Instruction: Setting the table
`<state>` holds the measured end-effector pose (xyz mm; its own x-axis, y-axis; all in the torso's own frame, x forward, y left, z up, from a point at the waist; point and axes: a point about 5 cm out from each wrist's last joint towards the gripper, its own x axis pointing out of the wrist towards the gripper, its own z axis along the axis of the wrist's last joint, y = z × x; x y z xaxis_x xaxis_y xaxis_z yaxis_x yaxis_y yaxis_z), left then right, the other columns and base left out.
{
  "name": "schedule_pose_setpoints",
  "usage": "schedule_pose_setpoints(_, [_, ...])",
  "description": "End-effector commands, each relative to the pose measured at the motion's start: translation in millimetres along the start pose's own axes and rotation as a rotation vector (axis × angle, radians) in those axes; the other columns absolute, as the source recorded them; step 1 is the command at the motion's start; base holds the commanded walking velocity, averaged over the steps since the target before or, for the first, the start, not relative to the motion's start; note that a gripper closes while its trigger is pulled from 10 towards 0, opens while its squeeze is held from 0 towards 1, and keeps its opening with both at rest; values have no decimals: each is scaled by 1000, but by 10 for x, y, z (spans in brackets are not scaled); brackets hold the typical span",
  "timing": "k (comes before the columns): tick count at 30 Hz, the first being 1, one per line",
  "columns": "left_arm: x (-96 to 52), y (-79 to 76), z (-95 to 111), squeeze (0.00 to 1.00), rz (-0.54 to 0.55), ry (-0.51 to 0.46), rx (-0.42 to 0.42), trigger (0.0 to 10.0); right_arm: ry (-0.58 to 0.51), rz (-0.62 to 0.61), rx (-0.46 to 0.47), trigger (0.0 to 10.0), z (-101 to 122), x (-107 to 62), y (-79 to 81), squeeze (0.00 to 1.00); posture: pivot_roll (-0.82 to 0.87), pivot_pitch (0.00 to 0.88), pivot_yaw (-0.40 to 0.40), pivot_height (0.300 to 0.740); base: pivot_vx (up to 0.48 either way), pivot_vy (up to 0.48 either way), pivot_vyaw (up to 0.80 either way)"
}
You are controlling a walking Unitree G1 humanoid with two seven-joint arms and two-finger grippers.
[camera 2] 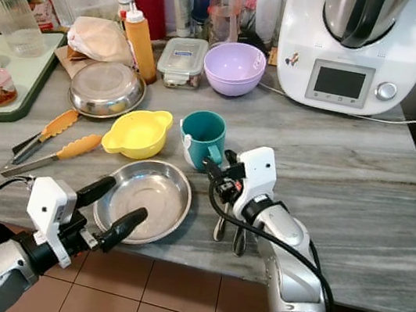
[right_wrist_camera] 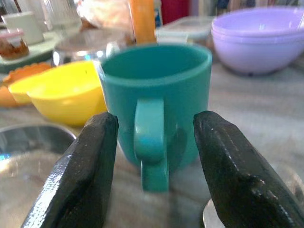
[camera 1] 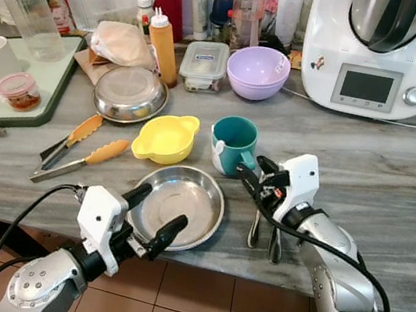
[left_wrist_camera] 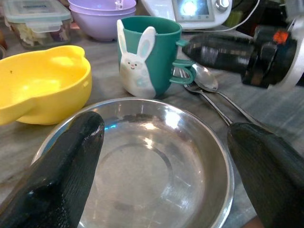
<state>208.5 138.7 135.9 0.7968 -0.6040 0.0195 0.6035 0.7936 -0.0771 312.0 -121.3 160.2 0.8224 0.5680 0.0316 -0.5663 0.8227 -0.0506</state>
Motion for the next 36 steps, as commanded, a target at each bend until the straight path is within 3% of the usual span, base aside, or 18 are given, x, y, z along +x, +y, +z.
schedule_pose_setpoints(1, [-7,-16,35,0,-10,2,10,10000,-52,28,-21,10000,132,43,55,1000,-171,136,127,740,0,0,0])
schedule_pose_setpoints(10, [20,13,100,0,17,-12,17,10000,-131,53,-64,10000,357,6,198,1000,-174,129,123,740,0,0,0])
schedule_pose_setpoints(15, [39,110,125,0,51,-27,26,10000,-159,81,-224,10000,364,-98,345,1000,-181,125,118,740,0,0,0])
schedule_pose_setpoints(18, [57,238,127,0,93,-44,36,10000,-167,84,-271,10000,345,-136,411,1000,-181,119,115,740,0,0,0])
schedule_pose_setpoints(21, [61,423,171,0,201,-84,43,10000,-180,89,-298,10000,347,-151,464,1000,-180,114,110,740,0,0,0])
schedule_pose_setpoints(32, [-8,614,181,0,396,-155,41,10000,-223,52,-349,10000,431,-140,447,1000,-173,114,101,740,0,0,0])
schedule_pose_setpoints(36, [-74,750,114,0,565,-123,82,10000,-216,49,-337,10000,423,-127,444,1000,-169,114,99,740,0,0,0])
